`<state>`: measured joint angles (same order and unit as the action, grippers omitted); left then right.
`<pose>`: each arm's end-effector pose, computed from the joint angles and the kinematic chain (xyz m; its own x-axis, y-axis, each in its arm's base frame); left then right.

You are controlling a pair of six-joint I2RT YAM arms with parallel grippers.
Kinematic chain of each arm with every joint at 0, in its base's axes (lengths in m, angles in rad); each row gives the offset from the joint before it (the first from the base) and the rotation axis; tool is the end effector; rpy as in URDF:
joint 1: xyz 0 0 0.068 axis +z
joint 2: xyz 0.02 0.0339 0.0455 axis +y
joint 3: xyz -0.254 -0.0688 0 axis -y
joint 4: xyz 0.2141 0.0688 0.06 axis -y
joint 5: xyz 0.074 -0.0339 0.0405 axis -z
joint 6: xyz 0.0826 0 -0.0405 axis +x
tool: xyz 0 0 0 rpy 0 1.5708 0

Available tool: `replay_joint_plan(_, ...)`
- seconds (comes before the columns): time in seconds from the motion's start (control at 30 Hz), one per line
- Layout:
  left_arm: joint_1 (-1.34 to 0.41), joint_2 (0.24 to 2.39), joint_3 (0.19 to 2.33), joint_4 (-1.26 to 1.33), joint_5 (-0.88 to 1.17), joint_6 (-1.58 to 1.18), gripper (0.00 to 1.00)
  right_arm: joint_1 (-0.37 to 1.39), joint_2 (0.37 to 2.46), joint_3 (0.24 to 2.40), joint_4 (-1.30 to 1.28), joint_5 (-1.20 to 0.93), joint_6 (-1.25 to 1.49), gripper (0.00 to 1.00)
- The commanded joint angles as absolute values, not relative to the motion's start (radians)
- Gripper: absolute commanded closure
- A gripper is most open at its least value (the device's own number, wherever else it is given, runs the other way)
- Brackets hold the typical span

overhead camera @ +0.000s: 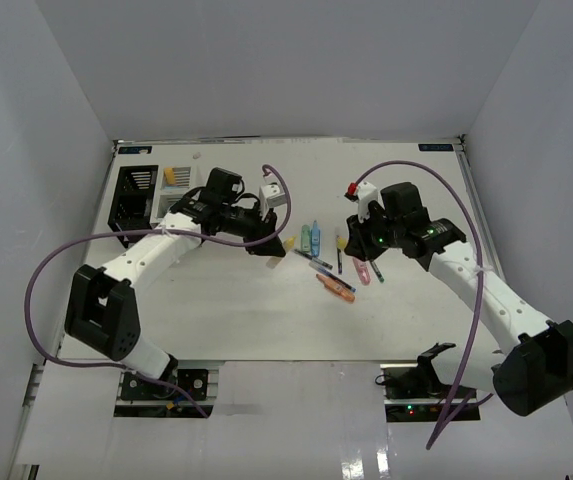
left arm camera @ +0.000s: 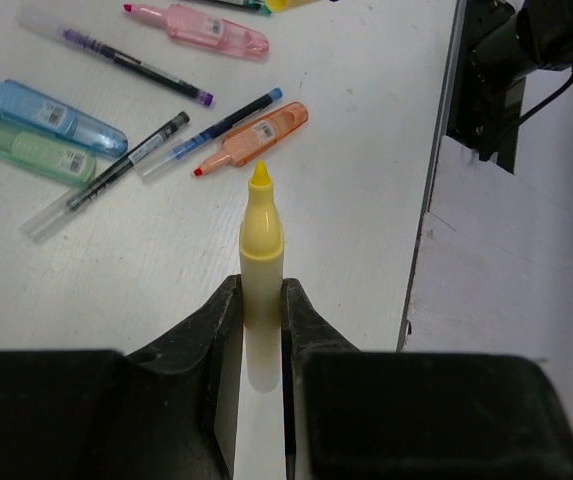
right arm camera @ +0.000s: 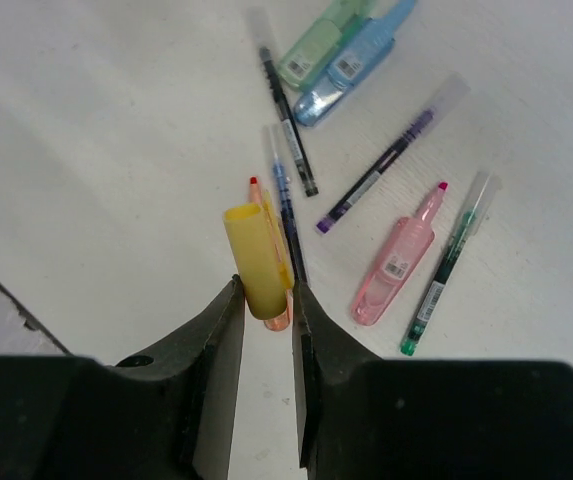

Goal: Sort the stationery into containers
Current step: Close the pen cap on the pen.

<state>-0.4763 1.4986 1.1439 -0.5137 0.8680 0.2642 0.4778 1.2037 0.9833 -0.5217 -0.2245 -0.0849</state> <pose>0.2427 -0.1961 0.2515 -0.4630 0.4288 -0.7757 0.8861 0.2449 -0.3935 0.2267 0.1381 0.2579 -0.5476 -0.3767 -0.7472 -0.6427 0.7611 0.0874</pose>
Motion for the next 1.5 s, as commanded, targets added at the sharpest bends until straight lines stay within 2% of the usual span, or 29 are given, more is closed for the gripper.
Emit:
replay_joint_plan(0.0,-0.495,1.535,1.262,-0.681,0.971,0.438,1.0,0.474,1.183,1.077,-0.65,-0.392,-0.213,0.92)
replay_joint_plan(0.2,-0.54,1.624,1.402,-0.851,0.922,0.558,1.0,0.486,1.235,1.202,-0.744,-0.532,-0.299,0.92)
replay_joint_plan(0.5,-0.584,1.683,1.491,-0.948,0.868,0.606,1.0,0.518,1.299,1.288,-0.814,-0.591,-0.36,0.92)
replay_joint_plan(1.47,-0.62,1.637,1.451,-0.937,0.859,0.603,1.0,0.572,1.39,1.35,-0.85,-0.54,-0.377,0.92)
